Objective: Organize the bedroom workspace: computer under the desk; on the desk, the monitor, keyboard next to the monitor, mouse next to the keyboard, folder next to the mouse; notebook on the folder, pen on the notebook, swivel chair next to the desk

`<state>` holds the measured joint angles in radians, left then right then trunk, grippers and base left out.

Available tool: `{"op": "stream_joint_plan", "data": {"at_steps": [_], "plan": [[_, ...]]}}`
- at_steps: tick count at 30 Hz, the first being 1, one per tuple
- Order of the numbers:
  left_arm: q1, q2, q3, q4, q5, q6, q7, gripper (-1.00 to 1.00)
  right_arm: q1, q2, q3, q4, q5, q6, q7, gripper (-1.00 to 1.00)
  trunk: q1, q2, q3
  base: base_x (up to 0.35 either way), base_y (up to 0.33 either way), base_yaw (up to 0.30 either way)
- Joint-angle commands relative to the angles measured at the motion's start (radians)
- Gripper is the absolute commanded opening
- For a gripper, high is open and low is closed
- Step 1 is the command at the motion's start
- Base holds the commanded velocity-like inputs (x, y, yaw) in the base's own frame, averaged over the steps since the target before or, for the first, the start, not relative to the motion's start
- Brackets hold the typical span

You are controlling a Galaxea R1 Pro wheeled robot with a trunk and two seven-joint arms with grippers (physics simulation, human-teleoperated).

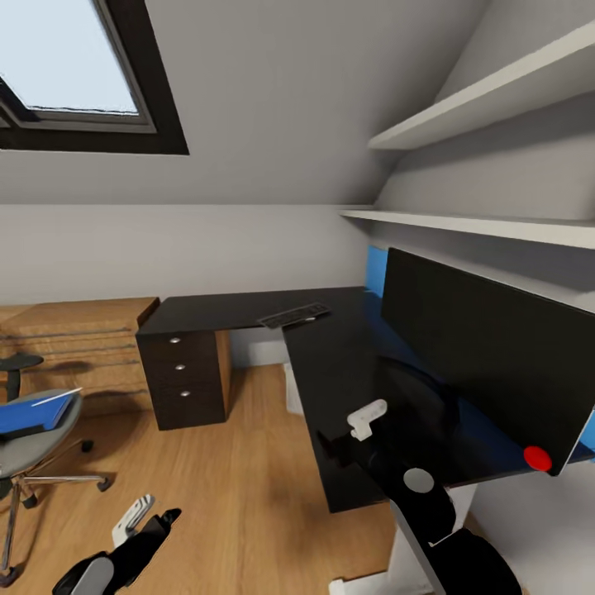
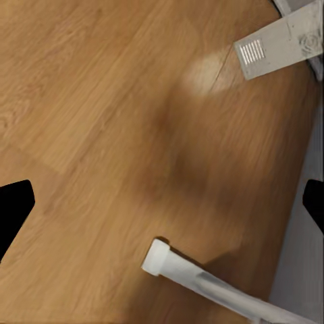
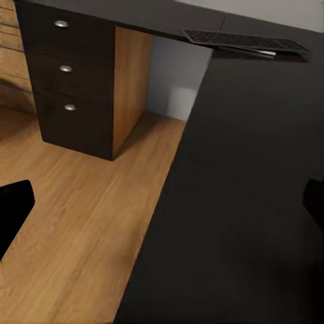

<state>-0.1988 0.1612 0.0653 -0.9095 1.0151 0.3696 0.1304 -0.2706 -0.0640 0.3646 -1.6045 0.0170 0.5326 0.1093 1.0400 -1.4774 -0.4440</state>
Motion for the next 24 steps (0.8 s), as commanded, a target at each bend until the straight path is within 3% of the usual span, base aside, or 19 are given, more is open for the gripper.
{"op": "stream_joint_plan", "data": {"at_steps": [1, 3, 10, 24], "plan": [[0.007, 0.000, 0.001, -0.014, 0.012, 0.001, 0.001, 1.00, -0.001, 0.000, 0.000, -0.002, 0.002, 0.006, 0.003, 1.00, 0.000, -0.001, -0.001, 0.181, 0.301, 0.000], [0.032, -0.001, 0.000, -0.050, 0.015, -0.007, -0.019, 1.00, -0.001, 0.000, -0.001, -0.002, 0.000, 0.006, 0.003, 1.00, 0.000, -0.001, -0.001, 0.189, 0.301, 0.000], [0.039, -0.002, -0.002, -0.058, 0.015, -0.008, -0.026, 1.00, -0.001, -0.001, -0.004, -0.005, -0.002, 0.005, 0.003, 1.00, 0.000, -0.001, -0.001, 0.228, 0.271, -0.061], [0.039, -0.001, -0.001, -0.057, 0.014, -0.008, -0.026, 1.00, -0.001, 0.000, -0.004, -0.006, -0.003, 0.006, 0.003, 1.00, 0.000, -0.001, -0.001, 0.253, 0.253, -0.292]]}}
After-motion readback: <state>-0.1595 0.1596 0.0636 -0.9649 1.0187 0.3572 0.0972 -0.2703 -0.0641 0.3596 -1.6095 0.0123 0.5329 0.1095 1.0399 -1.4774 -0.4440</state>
